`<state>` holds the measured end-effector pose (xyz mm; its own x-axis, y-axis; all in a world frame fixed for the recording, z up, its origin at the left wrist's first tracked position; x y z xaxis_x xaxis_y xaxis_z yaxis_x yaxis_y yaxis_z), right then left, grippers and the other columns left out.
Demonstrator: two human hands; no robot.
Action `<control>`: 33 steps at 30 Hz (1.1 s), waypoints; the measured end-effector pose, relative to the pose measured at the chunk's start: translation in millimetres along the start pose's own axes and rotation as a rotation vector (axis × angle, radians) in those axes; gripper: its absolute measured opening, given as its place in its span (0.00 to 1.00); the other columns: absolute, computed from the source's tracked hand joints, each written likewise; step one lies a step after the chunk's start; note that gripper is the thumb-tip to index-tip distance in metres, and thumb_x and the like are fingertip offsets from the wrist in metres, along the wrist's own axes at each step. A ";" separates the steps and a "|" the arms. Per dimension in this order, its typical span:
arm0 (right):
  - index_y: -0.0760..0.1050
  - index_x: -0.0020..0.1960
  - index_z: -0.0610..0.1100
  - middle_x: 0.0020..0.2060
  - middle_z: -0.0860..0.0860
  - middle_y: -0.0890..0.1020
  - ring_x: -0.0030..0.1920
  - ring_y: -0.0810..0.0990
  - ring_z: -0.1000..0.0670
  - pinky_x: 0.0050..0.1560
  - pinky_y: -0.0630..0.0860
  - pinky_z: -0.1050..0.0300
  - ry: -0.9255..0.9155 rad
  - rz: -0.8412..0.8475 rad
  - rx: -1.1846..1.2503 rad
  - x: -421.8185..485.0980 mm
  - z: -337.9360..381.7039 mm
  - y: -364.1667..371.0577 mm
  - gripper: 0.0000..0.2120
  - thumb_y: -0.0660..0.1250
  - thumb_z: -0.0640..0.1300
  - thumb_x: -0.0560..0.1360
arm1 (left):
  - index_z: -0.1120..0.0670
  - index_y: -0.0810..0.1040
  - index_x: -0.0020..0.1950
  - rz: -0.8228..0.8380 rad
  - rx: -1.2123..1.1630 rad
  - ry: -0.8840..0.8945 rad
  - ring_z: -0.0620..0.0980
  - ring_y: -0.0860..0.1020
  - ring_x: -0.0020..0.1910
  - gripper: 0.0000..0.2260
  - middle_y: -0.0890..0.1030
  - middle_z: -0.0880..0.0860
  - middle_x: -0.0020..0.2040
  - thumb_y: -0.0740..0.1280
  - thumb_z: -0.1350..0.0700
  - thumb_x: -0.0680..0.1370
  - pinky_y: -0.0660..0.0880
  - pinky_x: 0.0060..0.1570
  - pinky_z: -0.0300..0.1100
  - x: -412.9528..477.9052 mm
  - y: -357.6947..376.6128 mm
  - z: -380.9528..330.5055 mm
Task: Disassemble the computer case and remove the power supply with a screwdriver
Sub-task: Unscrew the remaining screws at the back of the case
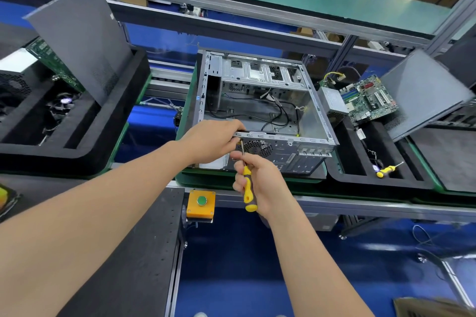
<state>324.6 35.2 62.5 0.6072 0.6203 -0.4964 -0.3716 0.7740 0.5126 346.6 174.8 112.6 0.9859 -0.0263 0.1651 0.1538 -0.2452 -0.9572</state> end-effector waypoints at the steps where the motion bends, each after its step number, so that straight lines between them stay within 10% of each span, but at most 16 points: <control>1: 0.77 0.59 0.39 0.33 0.51 0.73 0.25 0.68 0.54 0.24 0.68 0.60 0.023 0.073 0.118 -1.3 -3.4 2.7 0.10 0.61 0.43 0.85 | 0.46 0.69 0.67 0.004 0.008 -0.003 0.50 0.75 0.39 0.13 0.82 0.46 0.52 0.56 0.48 0.84 0.66 0.35 0.45 0.2 0.2 0.1; 6: 0.76 0.55 0.36 0.29 0.50 0.73 0.16 0.68 0.55 0.15 0.64 0.64 0.149 0.390 0.742 -10.5 -16.2 21.2 0.15 0.54 0.44 0.88 | 0.46 0.68 0.68 0.015 0.036 0.005 0.50 0.77 0.40 0.13 0.82 0.46 0.53 0.55 0.47 0.84 0.70 0.36 0.46 0.3 0.3 -0.8; 9: 0.79 0.53 0.36 0.26 0.51 0.70 0.15 0.66 0.56 0.13 0.61 0.63 0.086 0.303 0.626 -6.6 -12.2 16.0 0.13 0.58 0.41 0.85 | 0.46 0.67 0.69 0.026 0.044 0.005 0.51 0.79 0.42 0.13 0.82 0.46 0.55 0.54 0.47 0.85 0.73 0.38 0.48 0.3 0.3 -1.4; 21: 0.62 0.51 0.48 0.32 0.49 0.66 0.31 0.69 0.46 0.31 0.65 0.52 -0.544 -0.494 -1.582 -14.7 30.6 11.5 0.05 0.57 0.41 0.85 | 0.46 0.67 0.70 0.041 0.048 -0.005 0.52 0.80 0.44 0.14 0.82 0.47 0.56 0.53 0.48 0.85 0.76 0.41 0.50 0.8 1.6 -2.0; 25: 0.67 0.51 0.46 0.35 0.46 0.72 0.34 0.75 0.41 0.34 0.70 0.52 -0.560 -0.535 -1.405 -15.6 26.1 8.0 0.06 0.57 0.46 0.86 | 0.46 0.67 0.70 0.033 0.047 0.008 0.51 0.80 0.42 0.14 0.82 0.46 0.55 0.53 0.48 0.85 0.74 0.39 0.49 0.9 2.1 -1.9; 33: 0.77 0.51 0.40 0.32 0.49 0.73 0.23 0.66 0.50 0.24 0.63 0.57 0.019 -0.001 -0.092 -1.9 -0.5 -8.8 0.10 0.60 0.44 0.84 | 0.47 0.66 0.69 0.000 0.046 0.058 0.51 0.80 0.45 0.14 0.82 0.47 0.57 0.54 0.47 0.85 0.68 0.38 0.46 0.8 2.9 -0.6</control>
<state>326.4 27.3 58.6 0.5947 0.6212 -0.5104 -0.4345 0.7825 0.4460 347.8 173.4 110.1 0.9807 -0.0827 0.1770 0.1575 -0.2009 -0.9669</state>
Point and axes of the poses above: each hand's wrist, its own x-axis towards the middle knuckle, its own y-axis out of the palm, z = x × y, the point moved 7 cm from there along x, towards the middle knuckle
